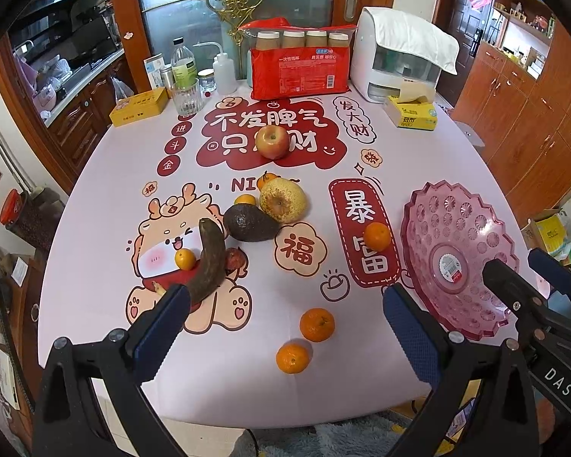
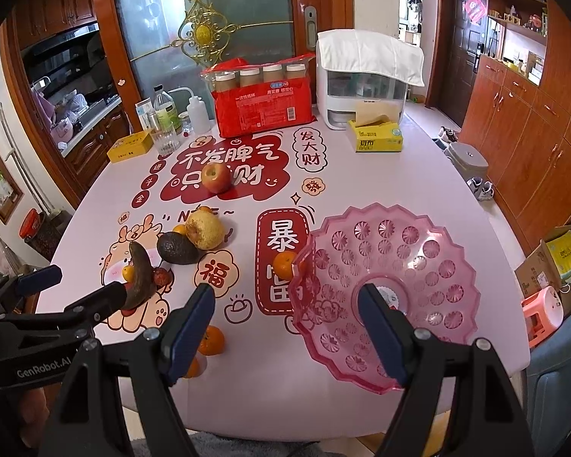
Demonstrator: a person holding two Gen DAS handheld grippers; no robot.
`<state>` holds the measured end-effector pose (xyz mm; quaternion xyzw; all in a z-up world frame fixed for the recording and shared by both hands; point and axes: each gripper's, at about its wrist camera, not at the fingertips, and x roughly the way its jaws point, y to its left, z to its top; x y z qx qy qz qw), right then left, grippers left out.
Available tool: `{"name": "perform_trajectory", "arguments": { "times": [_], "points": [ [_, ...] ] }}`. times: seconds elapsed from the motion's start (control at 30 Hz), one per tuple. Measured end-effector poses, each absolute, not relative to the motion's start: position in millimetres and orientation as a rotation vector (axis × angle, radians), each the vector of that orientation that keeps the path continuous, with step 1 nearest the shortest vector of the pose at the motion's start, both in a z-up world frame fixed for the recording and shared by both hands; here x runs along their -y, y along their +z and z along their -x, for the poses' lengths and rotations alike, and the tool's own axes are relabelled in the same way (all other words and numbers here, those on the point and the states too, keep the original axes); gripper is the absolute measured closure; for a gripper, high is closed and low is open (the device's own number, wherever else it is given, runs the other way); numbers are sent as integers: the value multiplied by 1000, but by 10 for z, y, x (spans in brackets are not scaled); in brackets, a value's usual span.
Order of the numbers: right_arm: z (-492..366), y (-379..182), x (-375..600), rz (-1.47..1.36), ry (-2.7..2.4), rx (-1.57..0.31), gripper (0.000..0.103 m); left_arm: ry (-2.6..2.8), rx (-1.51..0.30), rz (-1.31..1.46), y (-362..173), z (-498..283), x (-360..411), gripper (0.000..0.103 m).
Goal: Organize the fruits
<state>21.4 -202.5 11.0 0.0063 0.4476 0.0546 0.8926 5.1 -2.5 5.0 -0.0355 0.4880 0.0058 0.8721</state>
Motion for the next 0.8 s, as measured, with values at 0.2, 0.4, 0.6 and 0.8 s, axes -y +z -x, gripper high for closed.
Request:
{"name": "perform_trajectory", "arguments": {
  "times": [0.2, 0.4, 0.6, 0.8],
  "points": [
    [-194, 104, 2041, -14, 121, -930, 25, 21, -1027, 78, 64, -88, -46, 2],
    [-102, 37, 2111, -25, 141, -931, 25, 45, -1036, 64, 15, -40, 36, 2],
    [-118, -75, 2092, -27, 178, -962, 25, 84, -1065, 64, -62, 50, 24, 2],
    [-139, -72, 2064, -26, 183, -957, 25, 79, -1056, 61, -5, -7, 41, 2]
  ]
}}
